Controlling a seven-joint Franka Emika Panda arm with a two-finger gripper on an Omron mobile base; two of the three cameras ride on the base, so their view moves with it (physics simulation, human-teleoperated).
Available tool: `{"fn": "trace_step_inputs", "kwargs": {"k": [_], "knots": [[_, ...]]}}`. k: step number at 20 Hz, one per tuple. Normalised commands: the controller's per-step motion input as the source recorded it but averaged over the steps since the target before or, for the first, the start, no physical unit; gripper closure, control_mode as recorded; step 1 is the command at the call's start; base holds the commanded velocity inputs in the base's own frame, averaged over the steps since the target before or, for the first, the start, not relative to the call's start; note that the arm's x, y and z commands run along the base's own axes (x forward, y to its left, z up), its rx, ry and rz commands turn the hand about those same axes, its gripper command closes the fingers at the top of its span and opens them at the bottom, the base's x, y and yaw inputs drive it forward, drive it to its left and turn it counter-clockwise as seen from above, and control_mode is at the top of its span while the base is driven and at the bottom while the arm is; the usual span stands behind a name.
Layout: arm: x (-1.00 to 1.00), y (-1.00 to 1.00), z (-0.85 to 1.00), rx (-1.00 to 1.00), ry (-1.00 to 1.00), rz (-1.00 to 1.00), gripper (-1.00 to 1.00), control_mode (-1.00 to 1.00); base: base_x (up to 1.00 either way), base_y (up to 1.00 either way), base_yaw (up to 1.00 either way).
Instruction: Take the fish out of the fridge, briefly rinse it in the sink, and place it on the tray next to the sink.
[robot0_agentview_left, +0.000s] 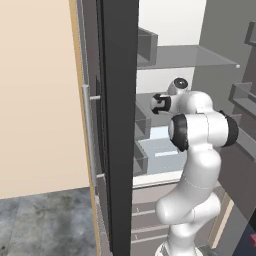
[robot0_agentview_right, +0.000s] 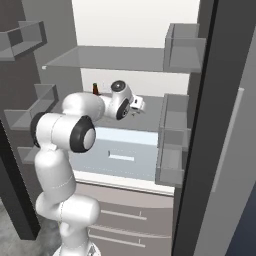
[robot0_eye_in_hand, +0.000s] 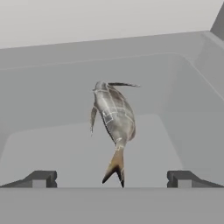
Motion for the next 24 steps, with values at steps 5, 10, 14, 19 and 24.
{"fn": "trace_step_inputs", "kwargs": {"k": [5,10,14,19,24], "knots": [[0.0,-0.12,-0.25,0.0,0.0,0.01,-1.0,-1.0,0.0,0.0,0.0],[0.09,0.0,-0.1,0.0,0.01,0.0,-1.0,-1.0,0.0,0.0,0.0],[0.34,0.0,-0.03,0.0,0.0,0.0,-1.0,-1.0,0.0,0.0,0.0],[0.44,0.0,-0.01,0.0,0.0,0.0,-1.0,-1.0,0.0,0.0,0.0],[0.31,-0.04,-0.07,0.0,0.0,0.0,-1.0,-1.0,0.0,0.0,0.0]]}}
